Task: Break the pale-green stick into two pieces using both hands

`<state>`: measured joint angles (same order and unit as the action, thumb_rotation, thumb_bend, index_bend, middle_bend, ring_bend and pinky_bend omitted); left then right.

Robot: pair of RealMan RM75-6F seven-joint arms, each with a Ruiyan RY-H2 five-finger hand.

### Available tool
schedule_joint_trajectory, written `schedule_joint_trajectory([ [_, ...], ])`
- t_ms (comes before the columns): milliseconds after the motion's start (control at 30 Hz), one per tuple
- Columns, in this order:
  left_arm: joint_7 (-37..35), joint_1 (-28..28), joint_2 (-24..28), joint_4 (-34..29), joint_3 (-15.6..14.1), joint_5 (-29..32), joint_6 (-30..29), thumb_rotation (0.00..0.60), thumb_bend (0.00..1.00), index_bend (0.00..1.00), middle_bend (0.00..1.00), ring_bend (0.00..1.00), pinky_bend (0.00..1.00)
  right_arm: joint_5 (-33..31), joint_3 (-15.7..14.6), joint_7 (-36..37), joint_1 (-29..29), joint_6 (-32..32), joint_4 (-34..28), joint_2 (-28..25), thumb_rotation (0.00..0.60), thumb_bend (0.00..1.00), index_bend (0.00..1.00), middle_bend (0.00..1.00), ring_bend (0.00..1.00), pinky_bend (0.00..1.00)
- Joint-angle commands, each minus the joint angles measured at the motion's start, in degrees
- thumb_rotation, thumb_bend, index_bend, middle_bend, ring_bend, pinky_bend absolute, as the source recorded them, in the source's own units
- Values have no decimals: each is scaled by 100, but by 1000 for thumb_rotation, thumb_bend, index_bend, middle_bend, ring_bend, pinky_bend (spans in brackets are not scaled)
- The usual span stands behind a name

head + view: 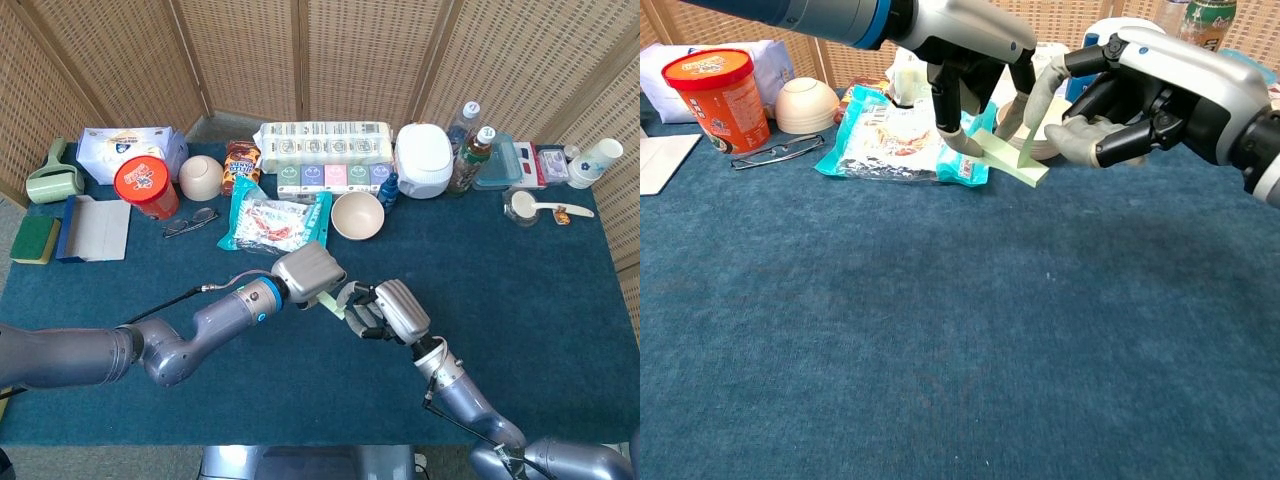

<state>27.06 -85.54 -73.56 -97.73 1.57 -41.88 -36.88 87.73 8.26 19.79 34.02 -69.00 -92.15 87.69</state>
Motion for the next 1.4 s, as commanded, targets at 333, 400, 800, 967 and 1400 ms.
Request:
schedule_joint_trajectory([
  [333,52,-47,-30,-4,-1,66,-25,600,386,651,1000,1000,1000,2,-2,34,-20,-20,0,-29,600,494,536,925,1000,858],
  [400,57,-53,-28,-4,0,81,-31,600,386,651,1000,1000,1000,5,-10,39,-18,-10,7,-28,600,494,540,926,1000,858],
  [800,64,-35,-26,4,-6,85,-79,600,386,651,1000,1000,1000,0,-17,72,-25,0,16,-41,600,494,527,926,1000,858],
  [967,72,-29,-45,11,-8,94,-95,600,385,650,1000,1000,1000,8,-17,66,-28,-9,20,-40,600,494,541,926,1000,858],
  [1400,102,-35,-63,33,-12,135,-99,600,385,646,1000,1000,1000,-4,-17,56,-15,27,37,-33,600,494,585,927,1000,858],
])
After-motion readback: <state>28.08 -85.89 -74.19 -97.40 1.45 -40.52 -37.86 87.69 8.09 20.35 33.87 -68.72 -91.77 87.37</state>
